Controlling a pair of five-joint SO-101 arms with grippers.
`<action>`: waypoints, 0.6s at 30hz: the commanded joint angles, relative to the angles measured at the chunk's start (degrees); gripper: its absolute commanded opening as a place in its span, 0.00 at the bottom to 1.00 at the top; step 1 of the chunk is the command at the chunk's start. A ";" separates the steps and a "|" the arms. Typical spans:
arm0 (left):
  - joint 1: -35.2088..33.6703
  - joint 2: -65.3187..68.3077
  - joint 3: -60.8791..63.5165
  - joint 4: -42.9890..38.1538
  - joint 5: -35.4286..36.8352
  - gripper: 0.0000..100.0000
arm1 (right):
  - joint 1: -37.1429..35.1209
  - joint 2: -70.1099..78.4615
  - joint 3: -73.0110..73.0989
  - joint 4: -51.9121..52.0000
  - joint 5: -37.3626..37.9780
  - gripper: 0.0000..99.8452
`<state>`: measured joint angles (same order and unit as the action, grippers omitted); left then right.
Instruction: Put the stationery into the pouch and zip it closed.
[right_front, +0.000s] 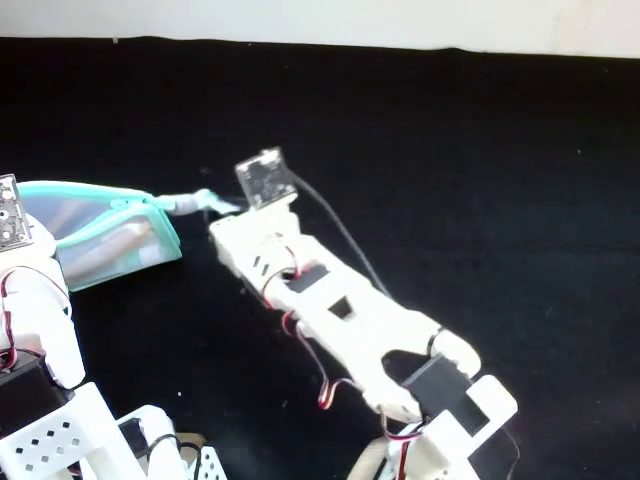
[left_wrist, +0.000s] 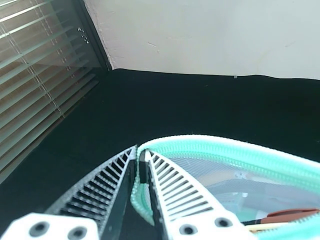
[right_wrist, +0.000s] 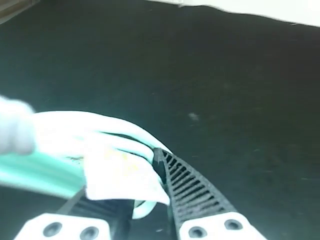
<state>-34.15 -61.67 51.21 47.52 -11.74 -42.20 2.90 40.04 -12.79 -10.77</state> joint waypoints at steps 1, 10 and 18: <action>1.10 1.27 3.47 0.26 0.44 0.01 | 5.32 -4.79 0.40 -0.57 -0.09 0.01; 1.27 1.27 3.56 0.26 0.44 0.01 | 15.69 -27.65 16.04 -0.57 -0.09 0.01; 1.36 1.27 3.56 0.26 0.44 0.01 | 18.15 -36.44 8.57 0.31 -0.09 0.01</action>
<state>-33.71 -61.67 51.21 47.52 -11.74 -26.46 -29.54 53.85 -12.88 -10.77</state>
